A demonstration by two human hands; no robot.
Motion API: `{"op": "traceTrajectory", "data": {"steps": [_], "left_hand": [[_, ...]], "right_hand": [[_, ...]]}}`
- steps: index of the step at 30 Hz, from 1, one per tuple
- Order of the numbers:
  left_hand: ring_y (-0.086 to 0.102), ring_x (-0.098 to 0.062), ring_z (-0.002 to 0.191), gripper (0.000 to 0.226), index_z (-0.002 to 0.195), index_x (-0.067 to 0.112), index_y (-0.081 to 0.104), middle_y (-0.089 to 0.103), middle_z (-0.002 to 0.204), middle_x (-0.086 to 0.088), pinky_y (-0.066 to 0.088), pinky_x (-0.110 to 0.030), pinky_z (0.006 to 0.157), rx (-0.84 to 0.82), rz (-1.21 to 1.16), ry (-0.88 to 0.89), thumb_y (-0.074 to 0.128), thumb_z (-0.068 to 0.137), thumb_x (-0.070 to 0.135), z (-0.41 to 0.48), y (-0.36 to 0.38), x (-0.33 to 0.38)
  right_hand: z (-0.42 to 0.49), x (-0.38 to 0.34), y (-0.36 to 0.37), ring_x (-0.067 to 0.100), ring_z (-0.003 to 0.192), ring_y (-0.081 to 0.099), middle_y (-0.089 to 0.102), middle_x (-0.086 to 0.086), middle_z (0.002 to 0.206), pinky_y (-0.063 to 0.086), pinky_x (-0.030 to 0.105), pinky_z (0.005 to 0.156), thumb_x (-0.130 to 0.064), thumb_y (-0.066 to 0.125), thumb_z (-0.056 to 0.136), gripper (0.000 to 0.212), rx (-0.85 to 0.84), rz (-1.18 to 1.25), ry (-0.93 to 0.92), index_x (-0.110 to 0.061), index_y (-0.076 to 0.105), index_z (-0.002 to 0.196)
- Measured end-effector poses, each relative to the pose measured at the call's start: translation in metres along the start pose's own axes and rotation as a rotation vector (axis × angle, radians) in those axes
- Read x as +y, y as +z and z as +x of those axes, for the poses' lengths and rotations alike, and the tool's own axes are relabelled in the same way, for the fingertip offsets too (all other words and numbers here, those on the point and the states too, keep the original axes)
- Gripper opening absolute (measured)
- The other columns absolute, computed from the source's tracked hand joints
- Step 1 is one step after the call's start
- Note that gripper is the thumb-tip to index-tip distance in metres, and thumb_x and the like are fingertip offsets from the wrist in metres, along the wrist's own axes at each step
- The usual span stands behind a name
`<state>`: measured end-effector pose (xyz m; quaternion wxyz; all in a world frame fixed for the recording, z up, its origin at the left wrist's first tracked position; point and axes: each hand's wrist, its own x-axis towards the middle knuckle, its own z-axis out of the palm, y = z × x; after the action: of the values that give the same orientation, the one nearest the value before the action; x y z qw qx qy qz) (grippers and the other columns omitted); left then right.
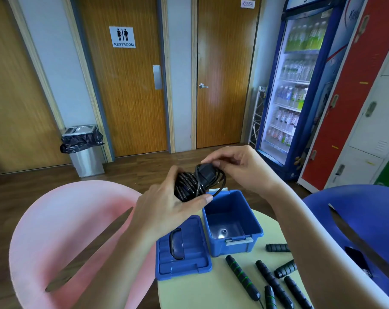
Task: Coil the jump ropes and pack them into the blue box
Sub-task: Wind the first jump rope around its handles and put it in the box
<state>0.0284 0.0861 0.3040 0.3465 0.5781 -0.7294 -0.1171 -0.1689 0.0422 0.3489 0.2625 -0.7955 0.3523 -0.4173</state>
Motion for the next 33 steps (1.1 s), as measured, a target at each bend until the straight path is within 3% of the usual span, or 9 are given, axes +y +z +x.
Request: {"op": "traceTrajectory", "data": {"steps": [3,7,11,14,19,21,25,28,33], "left_hand": [[0.070,-0.015,0.071,0.064,0.100,0.041,0.037,0.069,0.071,0.012,0.055,-0.040,0.074,-0.016,-0.017,-0.018,0.046,0.058,0.088,-0.003,0.003,0.003],[0.066,-0.015,0.071,0.062,0.097,0.042,0.034,0.065,0.068,0.012,0.054,-0.037,0.070,-0.020,0.026,-0.017,0.041,0.057,0.088,-0.005,0.005,0.007],[0.065,-0.016,0.073,0.057,0.096,0.042,0.033,0.064,0.070,0.012,0.052,-0.035,0.068,-0.034,0.038,-0.021,0.049,0.062,0.085,-0.008,0.007,0.011],[0.065,-0.019,0.078,0.054,0.095,0.040,0.033,0.065,0.076,0.011,0.047,-0.033,0.065,-0.045,0.049,-0.024,0.054,0.066,0.080,-0.010,0.015,0.016],[0.062,-0.022,0.081,0.056,0.095,0.039,0.034,0.067,0.081,0.009,0.041,-0.033,0.065,-0.090,0.080,-0.023,0.056,0.065,0.080,-0.009,0.028,0.033],[0.063,-0.023,0.080,0.057,0.095,0.038,0.035,0.066,0.081,0.010,0.040,-0.033,0.064,-0.094,0.096,-0.012,0.056,0.065,0.080,-0.007,0.031,0.039],[0.066,-0.026,0.084,0.060,0.097,0.037,0.033,0.065,0.080,0.010,0.045,-0.033,0.066,-0.119,0.122,0.036,0.053,0.064,0.083,-0.004,0.040,0.041],[0.066,-0.028,0.086,0.062,0.100,0.036,0.032,0.060,0.078,0.012,0.045,-0.033,0.067,-0.116,0.162,0.071,0.051,0.064,0.083,-0.001,0.046,0.044],[0.067,-0.026,0.086,0.063,0.102,0.036,0.032,0.068,0.084,0.008,0.053,-0.037,0.074,-0.119,0.141,0.075,0.054,0.064,0.081,0.004,0.058,0.049]], "right_hand": [[-0.006,-0.016,0.002,0.002,0.088,0.062,0.071,-0.007,0.090,0.045,0.006,0.076,0.007,0.047,0.088,0.036,0.027,-0.272,-0.010,-0.016,0.074,0.092],[-0.013,-0.031,0.004,0.001,0.085,0.053,0.062,-0.005,0.096,0.035,0.005,0.071,-0.015,0.043,0.093,0.027,-0.004,-0.341,0.015,-0.014,0.070,0.091],[-0.020,-0.037,0.004,0.004,0.074,0.053,0.066,-0.004,0.083,0.038,0.016,0.066,-0.031,0.046,0.097,0.030,-0.013,-0.388,0.050,-0.015,0.069,0.086],[-0.028,-0.039,0.002,0.004,0.068,0.053,0.062,-0.008,0.071,0.040,0.017,0.063,-0.042,0.047,0.095,0.034,-0.015,-0.405,0.127,-0.018,0.068,0.081],[-0.037,-0.035,0.000,0.015,0.082,0.053,0.059,-0.002,0.085,0.042,0.029,0.073,-0.053,0.045,0.092,0.046,0.004,-0.590,0.221,-0.013,0.068,0.086],[-0.038,-0.033,-0.001,0.016,0.080,0.054,0.059,0.001,0.085,0.043,0.028,0.069,-0.052,0.045,0.093,0.048,0.003,-0.586,0.241,-0.010,0.067,0.084],[-0.041,-0.030,-0.003,0.015,0.057,0.048,0.054,0.004,0.062,0.034,0.025,0.052,-0.051,0.046,0.092,0.053,0.101,-0.490,0.340,-0.008,0.063,0.067],[-0.044,-0.025,-0.004,0.014,0.055,0.044,0.048,0.003,0.057,0.030,0.026,0.051,-0.051,0.047,0.092,0.056,0.156,-0.452,0.400,-0.007,0.058,0.060],[-0.045,-0.015,-0.003,0.010,0.052,0.045,0.048,-0.002,0.053,0.032,0.021,0.047,-0.050,0.050,0.089,0.052,0.197,-0.405,0.445,-0.010,0.060,0.057]]}}
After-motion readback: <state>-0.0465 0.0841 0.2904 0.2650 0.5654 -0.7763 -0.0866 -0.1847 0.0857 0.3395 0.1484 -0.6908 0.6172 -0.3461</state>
